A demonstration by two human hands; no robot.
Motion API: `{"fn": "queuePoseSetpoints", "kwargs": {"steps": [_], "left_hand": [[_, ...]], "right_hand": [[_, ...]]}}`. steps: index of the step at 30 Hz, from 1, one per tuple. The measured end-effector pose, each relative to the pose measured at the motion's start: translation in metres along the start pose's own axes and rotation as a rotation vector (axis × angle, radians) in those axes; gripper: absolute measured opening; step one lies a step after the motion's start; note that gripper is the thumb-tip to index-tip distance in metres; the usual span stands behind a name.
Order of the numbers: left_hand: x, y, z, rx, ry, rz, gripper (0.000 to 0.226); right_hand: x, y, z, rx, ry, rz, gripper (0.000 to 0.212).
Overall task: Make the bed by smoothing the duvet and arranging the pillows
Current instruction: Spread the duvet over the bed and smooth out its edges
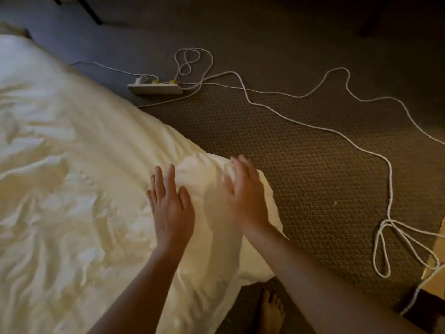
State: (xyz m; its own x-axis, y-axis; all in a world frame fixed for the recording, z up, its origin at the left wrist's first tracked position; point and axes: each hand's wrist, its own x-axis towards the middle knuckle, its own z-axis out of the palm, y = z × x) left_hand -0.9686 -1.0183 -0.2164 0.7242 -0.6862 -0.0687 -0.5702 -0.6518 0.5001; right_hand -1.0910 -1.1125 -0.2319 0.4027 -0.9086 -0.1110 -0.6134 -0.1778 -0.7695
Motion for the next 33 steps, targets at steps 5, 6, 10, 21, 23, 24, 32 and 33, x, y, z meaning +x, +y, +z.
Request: {"fn": "queuePoseSetpoints", "kwargs": {"steps": [5, 6, 10, 21, 23, 24, 32, 33], "left_hand": [[-0.006, -0.053, -0.029, -0.044, 0.019, -0.135, 0.063], [-0.006, -0.068, -0.034, -0.021, 0.007, -0.156, 0.065], [-0.009, -0.134, -0.052, 0.208, -0.126, -0.171, 0.072], [0.106, -0.215, -0.109, 0.009, 0.077, -0.209, 0.066], [0.134, -0.225, -0.111, -0.002, 0.046, -0.158, 0.065], [0.145, -0.235, -0.112, 0.032, 0.021, -0.136, 0.066], [0.176, -0.376, -0.156, 0.332, 0.06, -0.54, 0.072], [0.183, -0.375, -0.16, 0.309, 0.094, -0.59, 0.072]], "right_hand": [[-0.009, -0.056, 0.042, -0.258, -0.458, -0.469, 0.056], [-0.006, -0.05, 0.048, -0.382, -0.488, -0.528, 0.059], [0.025, -0.02, 0.052, -0.657, -0.445, -0.421, 0.068], [0.077, -0.194, 0.193, -0.473, -0.497, -0.626, 0.063], [0.087, -0.211, 0.23, -0.549, -0.592, -0.718, 0.063], [0.098, -0.213, 0.244, -0.611, -0.619, -0.754, 0.064], [0.236, -0.191, 0.246, -0.771, -0.33, -0.253, 0.078], [0.239, -0.2, 0.25, -0.758, -0.297, -0.25, 0.076]]}}
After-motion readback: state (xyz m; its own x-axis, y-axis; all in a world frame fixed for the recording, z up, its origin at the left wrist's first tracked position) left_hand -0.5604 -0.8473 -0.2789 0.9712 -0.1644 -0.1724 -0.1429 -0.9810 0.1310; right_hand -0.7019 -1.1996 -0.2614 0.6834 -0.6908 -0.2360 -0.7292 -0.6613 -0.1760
